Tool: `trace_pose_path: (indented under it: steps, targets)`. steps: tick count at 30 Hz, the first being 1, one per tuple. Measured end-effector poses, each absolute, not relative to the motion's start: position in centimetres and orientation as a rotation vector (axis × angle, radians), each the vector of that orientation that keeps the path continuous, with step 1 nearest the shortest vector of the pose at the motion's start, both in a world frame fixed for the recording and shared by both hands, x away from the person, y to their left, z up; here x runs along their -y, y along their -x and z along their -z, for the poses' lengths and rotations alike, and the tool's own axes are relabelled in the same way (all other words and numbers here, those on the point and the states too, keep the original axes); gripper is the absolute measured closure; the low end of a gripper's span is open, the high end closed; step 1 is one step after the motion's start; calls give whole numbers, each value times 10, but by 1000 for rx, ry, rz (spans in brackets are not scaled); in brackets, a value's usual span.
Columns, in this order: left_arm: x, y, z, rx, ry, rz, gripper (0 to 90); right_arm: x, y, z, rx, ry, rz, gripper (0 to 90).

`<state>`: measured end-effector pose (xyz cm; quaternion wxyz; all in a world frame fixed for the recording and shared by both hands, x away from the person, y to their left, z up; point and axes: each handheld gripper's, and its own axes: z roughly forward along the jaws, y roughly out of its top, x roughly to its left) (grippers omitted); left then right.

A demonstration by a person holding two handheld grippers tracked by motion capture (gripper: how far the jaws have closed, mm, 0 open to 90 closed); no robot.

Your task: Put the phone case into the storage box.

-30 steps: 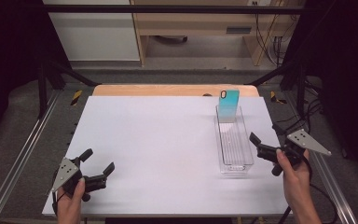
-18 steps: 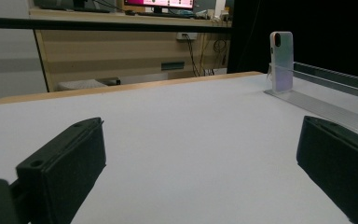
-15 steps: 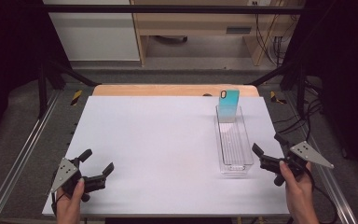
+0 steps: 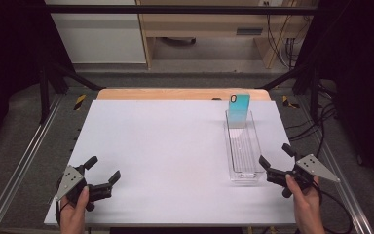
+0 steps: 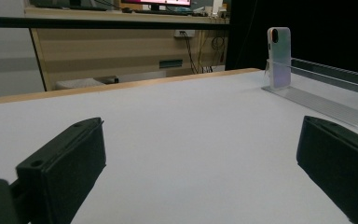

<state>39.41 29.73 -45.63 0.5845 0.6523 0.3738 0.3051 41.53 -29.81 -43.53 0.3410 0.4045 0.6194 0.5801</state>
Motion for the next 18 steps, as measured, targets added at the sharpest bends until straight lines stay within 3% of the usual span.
trace_pose_path:
  steps: [18]
  targets:
    - [-301,-394,456,-859,-1525,-735,9,279,-418,449,-1679,-993,-1501,35]
